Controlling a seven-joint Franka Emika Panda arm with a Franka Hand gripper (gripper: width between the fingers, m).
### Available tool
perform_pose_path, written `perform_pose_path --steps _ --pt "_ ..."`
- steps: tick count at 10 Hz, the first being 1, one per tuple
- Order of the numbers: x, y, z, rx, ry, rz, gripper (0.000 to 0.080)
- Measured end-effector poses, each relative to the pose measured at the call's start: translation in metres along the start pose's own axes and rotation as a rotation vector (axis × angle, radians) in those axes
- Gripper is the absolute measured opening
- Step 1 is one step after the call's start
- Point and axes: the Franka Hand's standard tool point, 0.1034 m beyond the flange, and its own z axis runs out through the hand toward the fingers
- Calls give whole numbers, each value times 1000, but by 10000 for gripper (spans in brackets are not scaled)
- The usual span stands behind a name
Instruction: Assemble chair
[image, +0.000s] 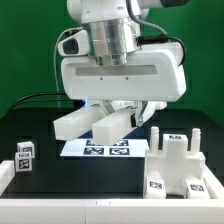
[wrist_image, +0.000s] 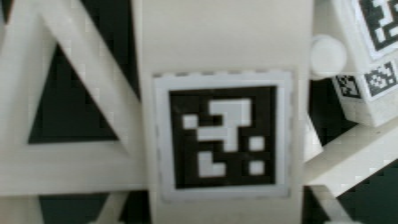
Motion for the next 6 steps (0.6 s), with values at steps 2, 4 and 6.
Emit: perform_pose_path --steps 2,4,6 --pt "-15 -26 -12 -64 -8 -74 284" --pt "-45 -70 -12 -111 -23 -200 284" --pt "-52 -78 -9 -113 -33 -238 284"
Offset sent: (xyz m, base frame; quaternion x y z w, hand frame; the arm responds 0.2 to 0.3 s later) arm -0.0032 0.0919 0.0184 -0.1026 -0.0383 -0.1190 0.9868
